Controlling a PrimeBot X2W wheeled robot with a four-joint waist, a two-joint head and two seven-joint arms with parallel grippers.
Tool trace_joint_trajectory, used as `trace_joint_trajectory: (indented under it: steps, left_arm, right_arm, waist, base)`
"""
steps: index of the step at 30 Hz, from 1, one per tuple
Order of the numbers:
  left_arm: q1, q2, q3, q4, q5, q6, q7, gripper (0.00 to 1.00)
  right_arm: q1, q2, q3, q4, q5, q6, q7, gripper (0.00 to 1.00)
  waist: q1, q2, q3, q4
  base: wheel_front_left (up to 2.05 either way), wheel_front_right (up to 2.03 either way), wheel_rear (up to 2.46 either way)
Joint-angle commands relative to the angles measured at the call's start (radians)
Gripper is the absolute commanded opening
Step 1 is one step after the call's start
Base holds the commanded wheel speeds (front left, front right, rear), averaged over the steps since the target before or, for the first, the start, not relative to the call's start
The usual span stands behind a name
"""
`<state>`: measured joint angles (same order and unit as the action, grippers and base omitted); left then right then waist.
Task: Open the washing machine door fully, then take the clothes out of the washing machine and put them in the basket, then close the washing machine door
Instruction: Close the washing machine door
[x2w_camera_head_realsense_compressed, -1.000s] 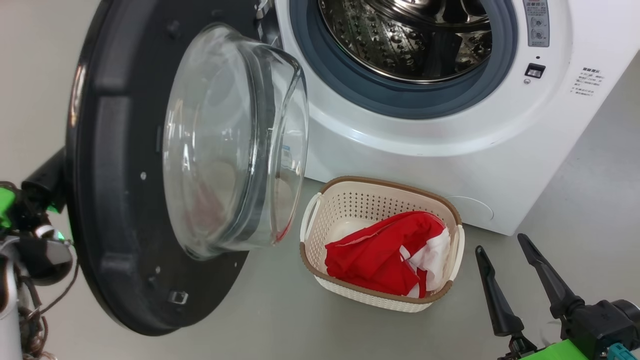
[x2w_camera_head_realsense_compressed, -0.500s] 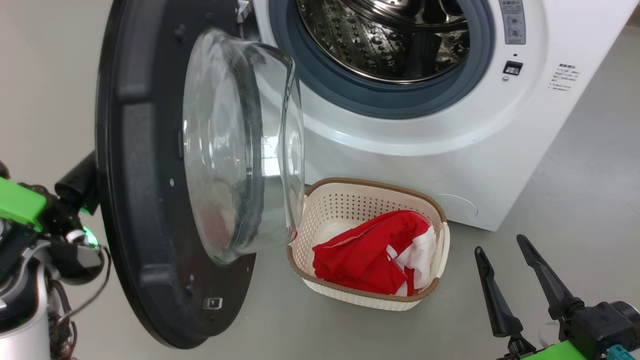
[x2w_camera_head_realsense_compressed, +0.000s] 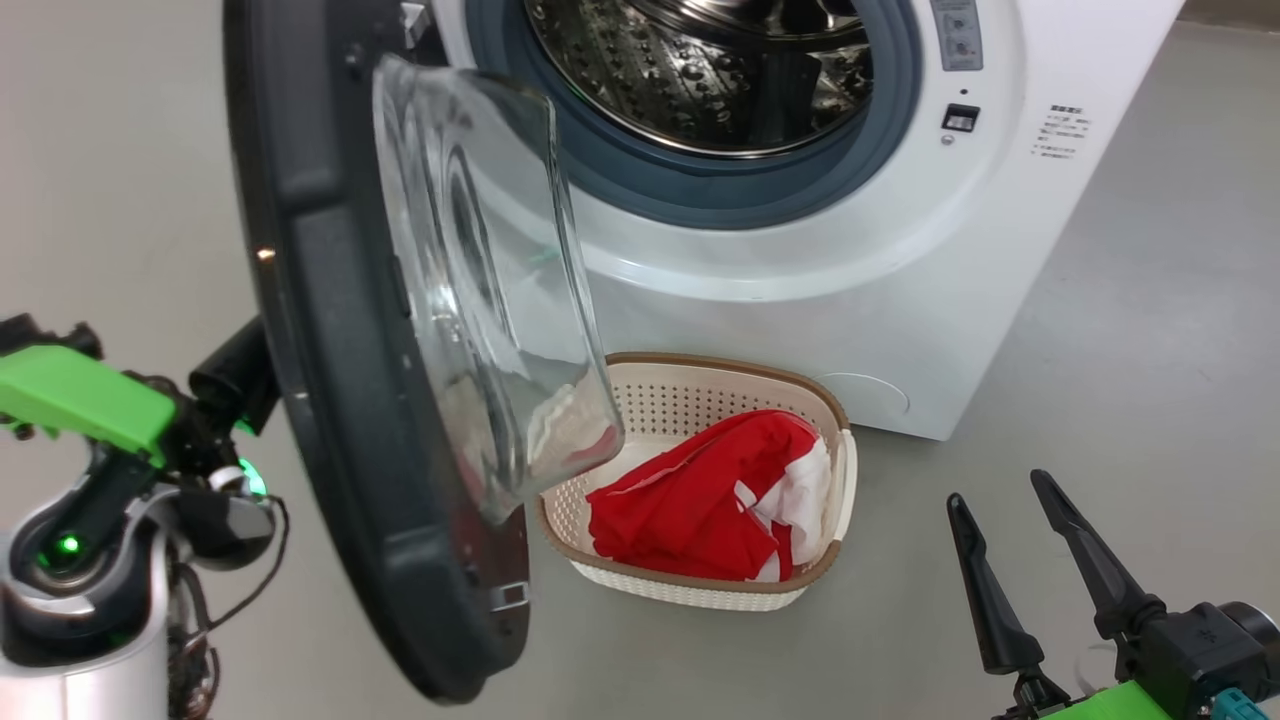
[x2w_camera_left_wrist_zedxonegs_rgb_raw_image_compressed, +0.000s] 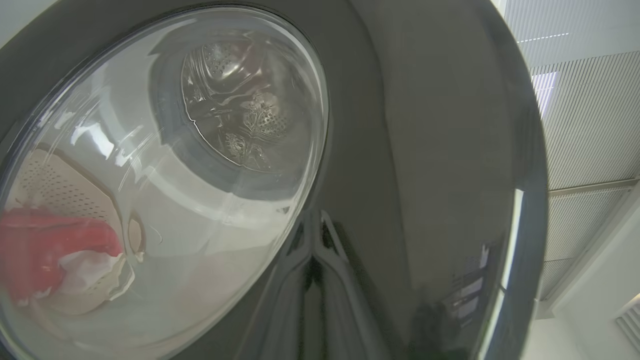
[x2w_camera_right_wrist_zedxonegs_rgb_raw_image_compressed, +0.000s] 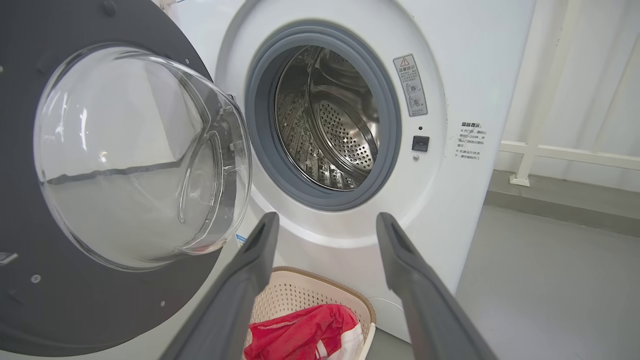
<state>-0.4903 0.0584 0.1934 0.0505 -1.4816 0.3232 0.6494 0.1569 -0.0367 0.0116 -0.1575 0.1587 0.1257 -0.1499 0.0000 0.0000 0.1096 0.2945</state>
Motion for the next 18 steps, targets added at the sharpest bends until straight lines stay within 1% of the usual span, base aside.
trace_joint_trajectory:
  steps: [1,9,18]
  left_arm:
    - [-0.022,0.013,0.007,-0.03,-0.018,-0.021,0.008,0.0]
    - [-0.032,-0.003,-0.032,-0.022,-0.058,-0.036,-0.019,0.0]
    - [-0.046,-0.007,-0.087,0.001,-0.095,-0.059,-0.07,0.0]
  right_arm:
    - [-0.047,-0.013,0.021,-0.023,0.007,0.005,-0.007,1.0]
    - [-0.053,-0.013,0.024,-0.014,0.019,0.005,-0.013,1.0]
    - [-0.066,-0.013,0.025,-0.012,0.019,0.005,-0.016,1.0]
  waist:
    - [0.0,0.0,0.0,-0.008]
    - [0.0,0.0,-0.001,-0.047]
    - [0.0,0.0,0.01,-0.09]
  base:
    - [0.0,0.0,0.0]
    - [0.0,0.0,0.0]
    - [0.0,0.0,0.0]
